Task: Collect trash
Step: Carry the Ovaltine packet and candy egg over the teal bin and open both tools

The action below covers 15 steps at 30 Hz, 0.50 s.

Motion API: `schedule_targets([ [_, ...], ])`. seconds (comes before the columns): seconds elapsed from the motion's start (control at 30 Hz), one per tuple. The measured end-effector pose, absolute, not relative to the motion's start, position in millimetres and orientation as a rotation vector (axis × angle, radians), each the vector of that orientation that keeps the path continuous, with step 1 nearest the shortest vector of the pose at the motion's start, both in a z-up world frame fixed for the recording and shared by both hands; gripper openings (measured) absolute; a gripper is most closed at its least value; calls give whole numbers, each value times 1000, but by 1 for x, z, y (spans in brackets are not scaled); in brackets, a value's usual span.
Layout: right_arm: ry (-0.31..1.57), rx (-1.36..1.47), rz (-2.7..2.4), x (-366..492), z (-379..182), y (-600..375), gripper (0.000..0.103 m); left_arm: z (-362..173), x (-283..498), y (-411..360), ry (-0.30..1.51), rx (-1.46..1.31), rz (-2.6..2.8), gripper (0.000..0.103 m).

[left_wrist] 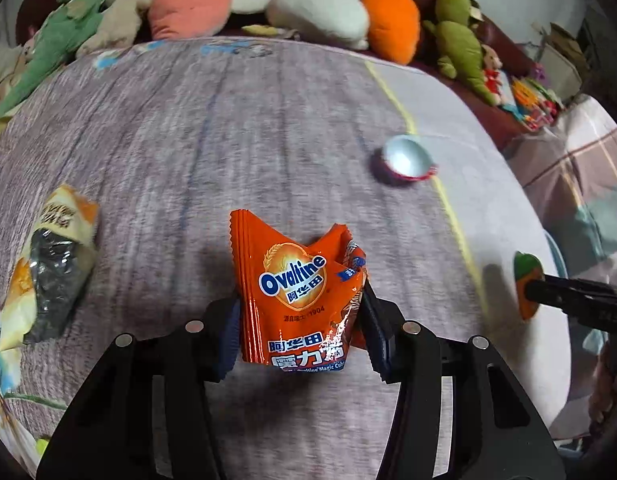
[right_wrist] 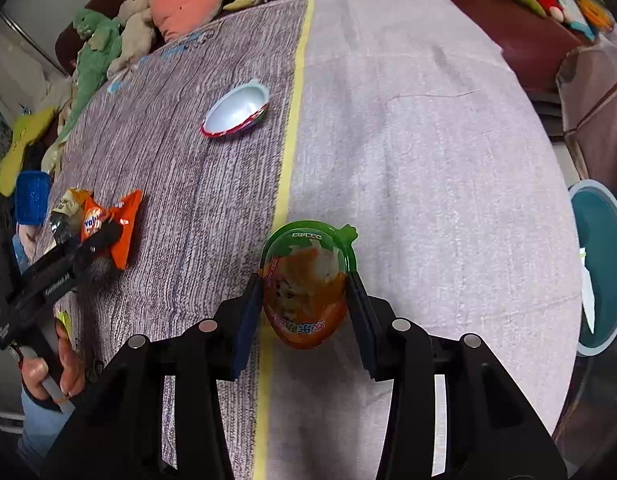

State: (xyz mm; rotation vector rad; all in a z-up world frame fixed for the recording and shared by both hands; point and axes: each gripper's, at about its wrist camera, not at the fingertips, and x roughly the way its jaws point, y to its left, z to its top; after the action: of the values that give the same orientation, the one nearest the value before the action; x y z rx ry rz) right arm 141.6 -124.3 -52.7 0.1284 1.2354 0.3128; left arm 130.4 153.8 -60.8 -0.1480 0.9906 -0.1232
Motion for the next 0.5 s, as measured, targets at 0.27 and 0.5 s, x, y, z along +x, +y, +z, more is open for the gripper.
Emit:
schedule_targets([
  [0.27, 1189, 185, 280, 137, -39, -166, 41, -40, 130, 93, 972, -74, -215, 52],
  [0.5, 1138, 241, 233, 130, -27, -221, 41, -30, 132, 31, 972, 9, -299, 52],
])
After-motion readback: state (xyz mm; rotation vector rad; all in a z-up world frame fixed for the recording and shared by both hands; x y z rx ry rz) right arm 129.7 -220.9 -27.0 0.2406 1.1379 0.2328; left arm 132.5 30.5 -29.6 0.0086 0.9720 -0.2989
